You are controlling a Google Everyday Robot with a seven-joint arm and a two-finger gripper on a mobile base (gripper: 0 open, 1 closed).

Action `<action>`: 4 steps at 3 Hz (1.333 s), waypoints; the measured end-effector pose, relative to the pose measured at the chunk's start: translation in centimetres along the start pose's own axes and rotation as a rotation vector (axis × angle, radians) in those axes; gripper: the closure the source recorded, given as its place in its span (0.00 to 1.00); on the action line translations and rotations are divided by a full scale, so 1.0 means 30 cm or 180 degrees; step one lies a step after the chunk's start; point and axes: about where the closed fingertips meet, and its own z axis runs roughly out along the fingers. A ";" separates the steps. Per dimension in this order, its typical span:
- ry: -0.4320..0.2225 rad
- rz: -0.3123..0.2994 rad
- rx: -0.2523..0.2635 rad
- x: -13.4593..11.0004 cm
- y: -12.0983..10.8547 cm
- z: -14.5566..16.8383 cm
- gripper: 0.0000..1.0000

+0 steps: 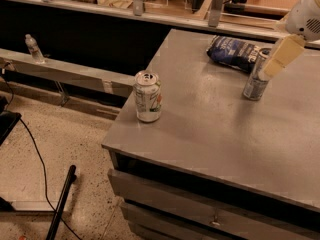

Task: Move redbull can near 7up can

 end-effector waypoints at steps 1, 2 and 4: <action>0.0124 0.0003 -0.0006 0.020 0.012 0.028 0.16; 0.0225 -0.0004 -0.0018 0.033 0.025 0.044 0.47; 0.0020 -0.0043 -0.0111 -0.021 0.037 0.026 0.94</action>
Offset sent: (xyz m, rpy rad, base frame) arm -0.0119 -0.0044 -0.0192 -0.0848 0.0496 -0.0196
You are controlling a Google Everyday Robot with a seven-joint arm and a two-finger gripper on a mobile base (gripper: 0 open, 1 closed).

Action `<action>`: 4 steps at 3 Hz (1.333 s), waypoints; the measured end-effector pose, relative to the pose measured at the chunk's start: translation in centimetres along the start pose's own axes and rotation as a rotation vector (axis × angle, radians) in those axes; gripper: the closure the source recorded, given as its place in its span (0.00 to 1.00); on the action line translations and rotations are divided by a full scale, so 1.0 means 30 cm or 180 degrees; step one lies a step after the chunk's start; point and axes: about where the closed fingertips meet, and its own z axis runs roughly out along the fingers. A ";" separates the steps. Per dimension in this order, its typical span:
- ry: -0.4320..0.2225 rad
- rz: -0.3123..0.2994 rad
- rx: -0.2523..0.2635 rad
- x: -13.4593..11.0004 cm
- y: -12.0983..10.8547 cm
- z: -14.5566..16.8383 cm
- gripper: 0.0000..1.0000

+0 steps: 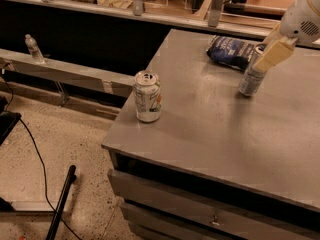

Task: Move redbull can near 7up can

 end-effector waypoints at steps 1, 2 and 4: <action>-0.0277 -0.0222 -0.0095 -0.135 0.052 -0.048 1.00; -0.0409 -0.0573 -0.0151 -0.298 0.147 -0.075 1.00; -0.0341 -0.1158 -0.0323 -0.503 0.382 -0.009 1.00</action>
Offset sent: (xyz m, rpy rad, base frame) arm -0.0454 0.1531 0.0704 0.0565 -0.0925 0.3491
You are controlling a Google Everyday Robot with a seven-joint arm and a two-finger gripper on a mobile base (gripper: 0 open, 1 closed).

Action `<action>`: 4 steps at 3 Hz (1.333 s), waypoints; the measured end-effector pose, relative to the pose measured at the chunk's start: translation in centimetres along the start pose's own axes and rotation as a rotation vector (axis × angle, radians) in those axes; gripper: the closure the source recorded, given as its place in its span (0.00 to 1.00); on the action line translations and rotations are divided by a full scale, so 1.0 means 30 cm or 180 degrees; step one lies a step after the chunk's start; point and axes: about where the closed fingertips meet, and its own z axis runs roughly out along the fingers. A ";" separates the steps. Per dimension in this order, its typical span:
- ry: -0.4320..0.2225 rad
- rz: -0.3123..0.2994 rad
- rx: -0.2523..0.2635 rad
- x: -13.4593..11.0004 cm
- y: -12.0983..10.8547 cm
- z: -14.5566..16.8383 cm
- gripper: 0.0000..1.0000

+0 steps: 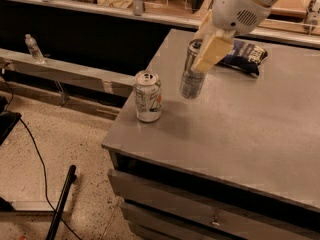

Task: Move redbull can near 7up can

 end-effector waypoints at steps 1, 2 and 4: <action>0.0145 -0.0138 -0.0032 -0.044 0.046 0.056 0.85; 0.0303 -0.0201 -0.0095 -0.045 0.075 0.117 0.61; 0.0218 -0.0146 -0.0412 -0.019 0.121 0.224 0.15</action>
Offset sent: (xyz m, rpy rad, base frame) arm -0.0164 0.0366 -0.0518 -0.1717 0.0289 0.0569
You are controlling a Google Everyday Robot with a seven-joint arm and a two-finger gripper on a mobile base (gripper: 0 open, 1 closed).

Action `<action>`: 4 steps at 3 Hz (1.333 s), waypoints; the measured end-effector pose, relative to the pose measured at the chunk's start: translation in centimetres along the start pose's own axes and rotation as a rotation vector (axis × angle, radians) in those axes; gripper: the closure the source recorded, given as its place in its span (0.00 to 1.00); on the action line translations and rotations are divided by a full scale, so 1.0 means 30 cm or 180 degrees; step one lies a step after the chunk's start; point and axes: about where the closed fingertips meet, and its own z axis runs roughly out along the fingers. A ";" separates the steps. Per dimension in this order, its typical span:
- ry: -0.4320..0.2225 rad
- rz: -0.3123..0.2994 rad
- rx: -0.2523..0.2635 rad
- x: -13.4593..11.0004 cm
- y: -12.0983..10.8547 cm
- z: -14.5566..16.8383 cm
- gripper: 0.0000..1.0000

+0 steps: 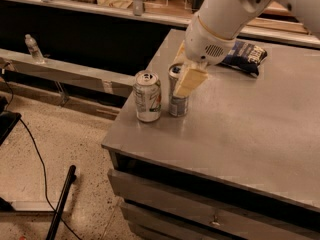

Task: Move redbull can near 7up can

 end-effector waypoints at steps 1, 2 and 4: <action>-0.0069 0.0043 -0.0018 0.023 -0.002 -0.005 0.00; -0.0399 0.0292 0.0033 0.139 -0.033 -0.072 0.00; -0.0931 0.0664 0.0268 0.343 -0.077 -0.204 0.00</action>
Offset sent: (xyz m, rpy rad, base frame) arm 0.0337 -0.1397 0.0268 0.3890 0.0670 -0.2069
